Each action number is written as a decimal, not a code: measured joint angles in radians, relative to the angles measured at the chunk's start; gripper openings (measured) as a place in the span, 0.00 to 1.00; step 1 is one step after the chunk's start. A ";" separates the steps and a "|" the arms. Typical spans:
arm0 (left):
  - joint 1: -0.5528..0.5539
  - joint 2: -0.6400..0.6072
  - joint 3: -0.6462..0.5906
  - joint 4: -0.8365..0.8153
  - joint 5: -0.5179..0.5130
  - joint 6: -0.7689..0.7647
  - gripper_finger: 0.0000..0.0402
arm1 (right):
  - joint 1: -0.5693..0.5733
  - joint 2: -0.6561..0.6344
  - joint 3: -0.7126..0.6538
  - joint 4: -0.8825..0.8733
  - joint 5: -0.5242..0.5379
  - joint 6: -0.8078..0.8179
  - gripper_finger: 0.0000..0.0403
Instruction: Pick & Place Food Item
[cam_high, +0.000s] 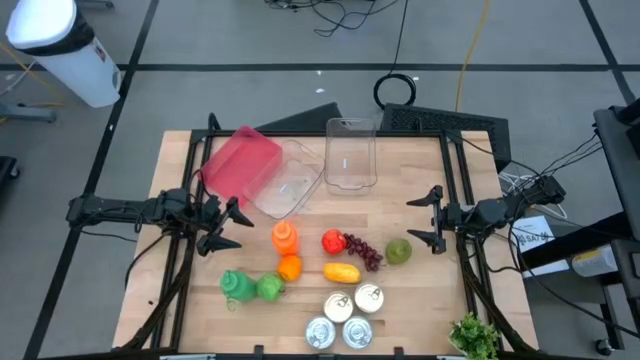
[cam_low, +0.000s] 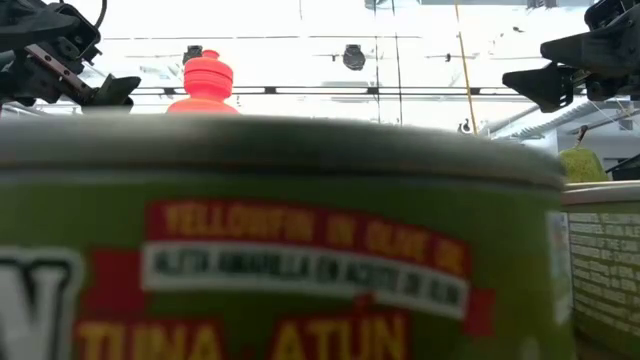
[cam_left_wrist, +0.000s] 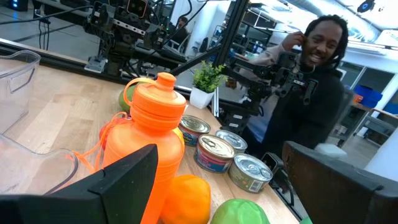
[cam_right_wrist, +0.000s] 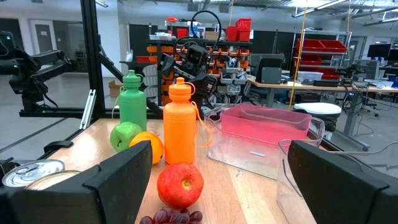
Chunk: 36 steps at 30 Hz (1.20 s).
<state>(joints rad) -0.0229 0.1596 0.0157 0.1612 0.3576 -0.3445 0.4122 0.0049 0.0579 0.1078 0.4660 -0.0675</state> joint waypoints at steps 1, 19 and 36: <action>0.000 0.000 0.000 0.000 0.000 0.000 0.89 | 0.000 0.000 0.000 0.000 0.000 0.000 0.89; 0.000 0.000 0.000 0.000 0.000 0.000 0.89 | 0.000 0.000 0.000 0.000 0.000 0.000 0.89; 0.011 0.000 0.000 0.036 -0.159 0.348 0.89 | 0.000 0.000 0.000 0.000 0.000 0.000 0.89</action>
<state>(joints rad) -0.0124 0.1596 0.0158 0.1970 0.1990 0.0038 0.4122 0.0050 0.0579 0.1078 0.4664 -0.0673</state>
